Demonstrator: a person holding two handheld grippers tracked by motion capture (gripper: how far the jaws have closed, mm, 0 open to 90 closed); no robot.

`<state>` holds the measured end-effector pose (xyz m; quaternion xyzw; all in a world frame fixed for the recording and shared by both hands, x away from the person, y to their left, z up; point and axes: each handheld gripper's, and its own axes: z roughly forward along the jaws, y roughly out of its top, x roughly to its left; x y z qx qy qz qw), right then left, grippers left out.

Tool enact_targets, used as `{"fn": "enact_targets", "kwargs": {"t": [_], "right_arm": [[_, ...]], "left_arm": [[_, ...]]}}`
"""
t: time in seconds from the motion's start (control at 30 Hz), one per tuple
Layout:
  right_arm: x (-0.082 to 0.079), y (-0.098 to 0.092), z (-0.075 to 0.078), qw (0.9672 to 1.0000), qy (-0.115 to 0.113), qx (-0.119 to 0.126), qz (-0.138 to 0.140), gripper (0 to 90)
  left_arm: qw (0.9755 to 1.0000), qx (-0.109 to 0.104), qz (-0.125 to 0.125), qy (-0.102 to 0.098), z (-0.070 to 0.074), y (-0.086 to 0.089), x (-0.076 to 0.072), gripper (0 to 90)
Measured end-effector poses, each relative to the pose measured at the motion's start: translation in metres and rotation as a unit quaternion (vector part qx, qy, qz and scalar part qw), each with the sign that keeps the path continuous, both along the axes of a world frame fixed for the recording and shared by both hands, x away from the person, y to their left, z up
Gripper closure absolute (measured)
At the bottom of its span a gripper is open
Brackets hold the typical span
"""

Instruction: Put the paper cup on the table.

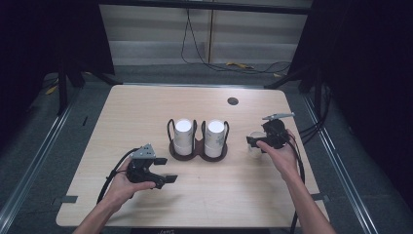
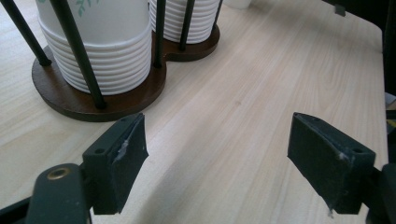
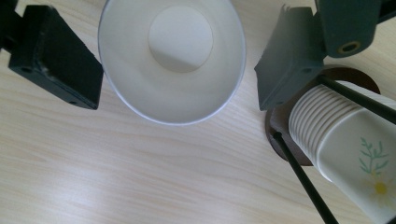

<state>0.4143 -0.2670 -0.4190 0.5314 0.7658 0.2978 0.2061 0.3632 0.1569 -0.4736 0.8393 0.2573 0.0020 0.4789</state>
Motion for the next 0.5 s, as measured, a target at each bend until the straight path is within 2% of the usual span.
{"fn": "enact_targets", "kwargs": {"t": [0.13,0.33,0.5], "right_arm": [[-0.005,-0.001,0.007,0.9998,-0.013,0.016,0.004,15.0],[-0.019,0.000,0.021,0.9988,-0.044,0.021,0.006,15.9],[-0.035,-0.002,0.028,0.9979,-0.059,0.025,0.010,17.4]], "left_arm": [[1.0000,-0.003,0.000,0.003,-0.001,0.001,-0.001,20.5],[1.0000,-0.004,0.004,0.008,-0.002,0.003,-0.001,20.7],[0.9999,0.000,0.008,0.012,-0.002,0.003,-0.001,21.0]]}}
